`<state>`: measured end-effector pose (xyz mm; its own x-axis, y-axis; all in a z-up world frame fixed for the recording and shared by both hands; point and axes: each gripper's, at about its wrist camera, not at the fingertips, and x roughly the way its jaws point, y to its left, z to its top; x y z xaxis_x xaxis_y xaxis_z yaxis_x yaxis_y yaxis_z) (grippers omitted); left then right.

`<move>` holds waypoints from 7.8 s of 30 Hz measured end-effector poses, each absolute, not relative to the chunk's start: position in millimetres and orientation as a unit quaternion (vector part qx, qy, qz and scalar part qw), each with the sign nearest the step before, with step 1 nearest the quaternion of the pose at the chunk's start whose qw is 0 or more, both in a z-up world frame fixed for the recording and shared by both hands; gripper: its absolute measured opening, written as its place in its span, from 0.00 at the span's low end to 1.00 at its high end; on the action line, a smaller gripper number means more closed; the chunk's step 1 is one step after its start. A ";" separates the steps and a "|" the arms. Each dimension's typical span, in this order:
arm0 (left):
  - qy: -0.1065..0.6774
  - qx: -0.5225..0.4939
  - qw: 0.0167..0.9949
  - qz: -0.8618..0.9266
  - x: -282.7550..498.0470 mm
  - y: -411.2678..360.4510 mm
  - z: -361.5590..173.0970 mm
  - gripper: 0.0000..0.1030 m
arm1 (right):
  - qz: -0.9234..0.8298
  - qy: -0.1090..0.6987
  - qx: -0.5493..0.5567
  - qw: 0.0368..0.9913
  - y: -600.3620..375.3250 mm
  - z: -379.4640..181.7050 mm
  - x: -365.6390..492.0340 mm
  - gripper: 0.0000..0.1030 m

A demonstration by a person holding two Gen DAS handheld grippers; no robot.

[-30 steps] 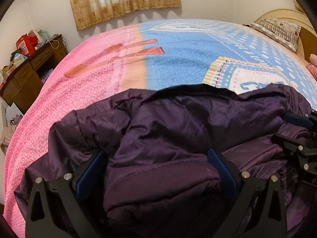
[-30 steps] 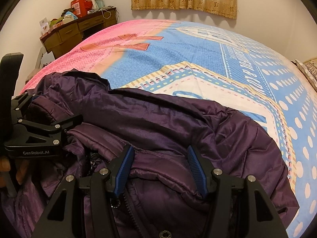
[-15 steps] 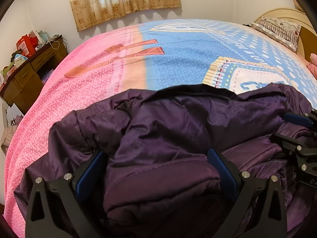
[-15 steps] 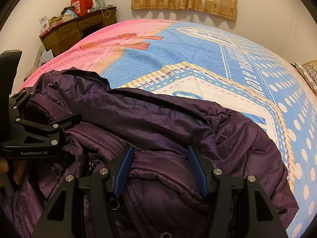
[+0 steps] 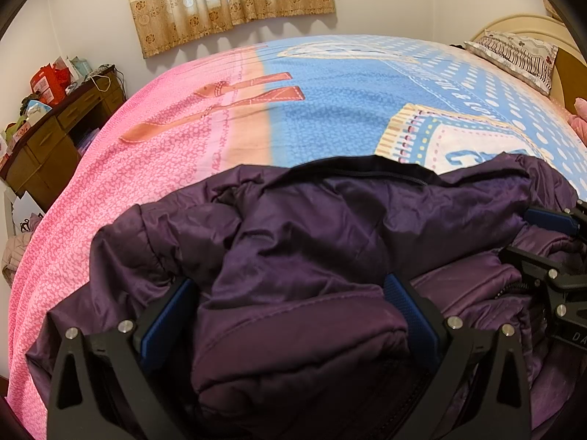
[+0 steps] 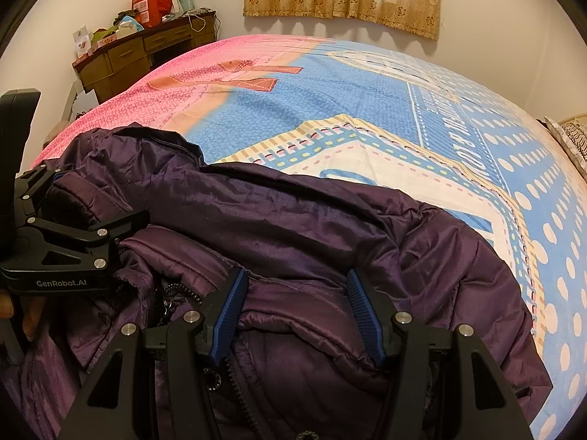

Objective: Fold large clothes

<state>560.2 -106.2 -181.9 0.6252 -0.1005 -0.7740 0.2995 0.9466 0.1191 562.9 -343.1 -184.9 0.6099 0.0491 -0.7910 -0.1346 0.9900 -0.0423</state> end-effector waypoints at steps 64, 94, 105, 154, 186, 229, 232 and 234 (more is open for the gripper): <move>0.516 -0.034 0.828 -0.218 99.3 109.6 -157.4 0.37 | 0.209 0.351 0.305 0.861 -401.2 -146.2 1.8 0.25; 0.363 -0.222 0.854 -0.299 180.4 138.3 -45.2 0.19 | 0.277 0.244 0.382 0.847 -419.7 -55.8 80.1 0.23; 0.441 -0.260 0.825 -0.241 380.6 110.6 -79.8 0.21 | 0.186 0.301 0.430 0.831 -455.8 -96.2 308.3 0.23; 0.319 0.181 0.930 0.007 444.5 -29.0 -135.5 0.08 | 0.026 0.408 0.070 0.910 -349.8 -156.7 430.5 0.23; 0.300 0.116 0.946 -0.048 402.8 -62.3 -73.3 0.62 | 0.027 0.418 0.030 0.908 -337.3 -172.5 436.3 0.26; 0.349 0.135 0.926 -0.055 408.3 -107.5 -156.3 0.90 | -0.010 0.420 -0.050 0.906 -312.5 -173.2 437.1 0.27; 0.349 0.139 0.925 -0.052 408.9 -108.8 -157.0 0.91 | -0.015 0.419 -0.060 0.906 -310.0 -173.6 436.7 0.27; 0.351 0.142 0.924 -0.049 409.5 -110.7 -157.9 0.92 | -0.017 0.417 -0.062 0.907 -309.1 -173.6 435.8 0.27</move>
